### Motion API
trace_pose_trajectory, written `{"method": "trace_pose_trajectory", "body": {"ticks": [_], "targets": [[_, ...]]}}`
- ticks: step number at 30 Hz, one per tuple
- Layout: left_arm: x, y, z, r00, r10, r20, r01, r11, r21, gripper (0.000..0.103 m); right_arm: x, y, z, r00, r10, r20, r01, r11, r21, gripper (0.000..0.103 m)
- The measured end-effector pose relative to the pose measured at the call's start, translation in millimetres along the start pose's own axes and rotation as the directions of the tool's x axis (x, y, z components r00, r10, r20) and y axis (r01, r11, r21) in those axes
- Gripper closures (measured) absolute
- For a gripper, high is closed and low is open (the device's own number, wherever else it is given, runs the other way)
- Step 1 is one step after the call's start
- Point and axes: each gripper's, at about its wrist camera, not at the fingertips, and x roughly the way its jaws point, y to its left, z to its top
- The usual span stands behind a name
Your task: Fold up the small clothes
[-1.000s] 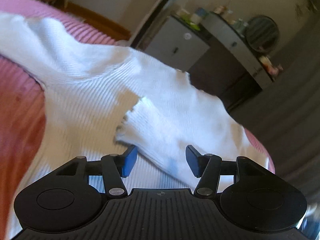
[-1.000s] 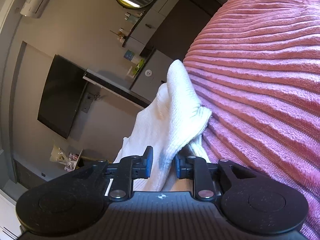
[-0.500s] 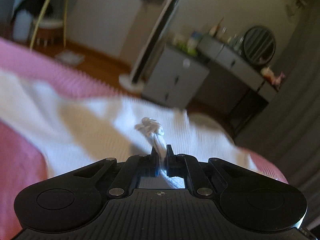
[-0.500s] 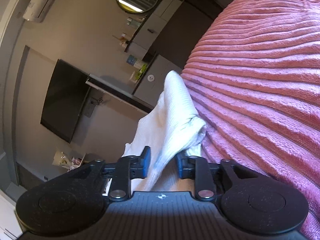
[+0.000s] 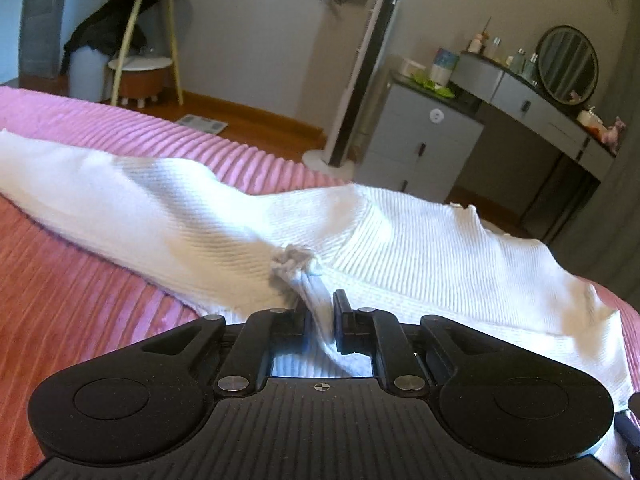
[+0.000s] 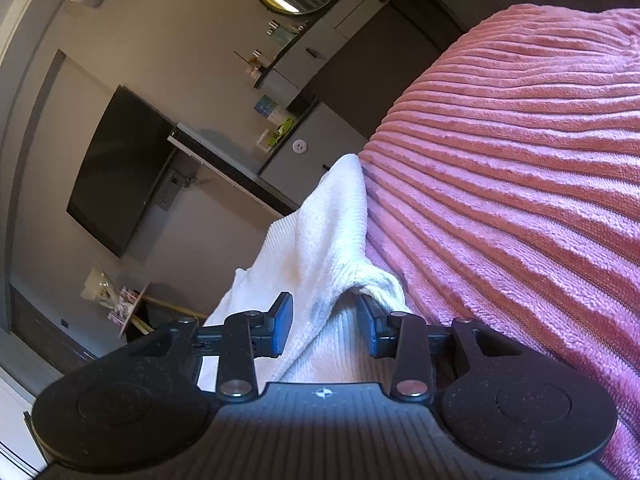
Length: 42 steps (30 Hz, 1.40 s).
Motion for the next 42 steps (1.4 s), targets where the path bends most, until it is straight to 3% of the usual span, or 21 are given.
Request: {"method": "trace_pose_trajectory", "body": {"ticks": [8, 13, 15, 21, 25, 30, 36, 38, 42], "targets": [[1.4, 11.2, 5.7, 0.999, -0.044, 0.02, 0.044, 0.999, -0.013, 0.092, 2.0, 5.0, -2.9, 1.0, -0.016, 0.0, 0.016, 0.998, -0.054, 0.068], [2.3, 31.7, 4.2, 0.999, 0.037, 0.002, -0.037, 0.999, -0.007, 0.078, 1.6, 4.8, -2.6, 1.0, -0.014, -0.003, 0.014, 0.998, -0.063, 0.068], [-3.3, 48.5, 7.6, 1.0, 0.03, 0.001, -0.03, 0.998, -0.055, 0.074, 1.3, 5.0, -2.7, 1.0, -0.012, -0.003, 0.012, 0.998, -0.066, 0.067], [-25.8, 101.0, 21.4, 0.993, 0.119, 0.017, -0.114, 0.975, -0.193, 0.023, -1.0, 6.5, -2.5, 1.0, 0.002, -0.004, -0.002, 0.998, -0.063, 0.061], [-27.8, 151.8, 27.4, 0.987, 0.162, -0.006, -0.154, 0.922, -0.354, 0.022, -1.5, 13.6, -3.7, 1.0, 0.016, -0.015, -0.017, 0.996, -0.087, 0.06], [-24.1, 198.1, 40.2, 0.989, 0.145, 0.034, -0.11, 0.862, -0.495, 0.024, 2.5, 24.1, -9.6, 0.999, 0.028, -0.035, -0.034, 0.988, -0.154, 0.06], [-10.0, 233.0, 50.6, 0.988, 0.131, 0.087, -0.049, 0.781, -0.622, 0.034, 6.7, 23.5, -14.1, 0.999, -0.006, -0.039, -0.001, 0.983, -0.185, 0.07], [-3.9, 243.2, 51.2, 0.986, 0.132, 0.101, -0.037, 0.765, -0.643, 0.037, 8.1, 25.2, -15.7, 0.999, -0.012, -0.042, 0.003, 0.979, -0.203, 0.07], [1.7, 253.0, 53.2, 0.984, 0.132, 0.121, -0.022, 0.758, -0.651, 0.036, 11.4, 31.1, -20.7, 0.998, -0.038, -0.041, 0.026, 0.964, -0.263, 0.07]]}}
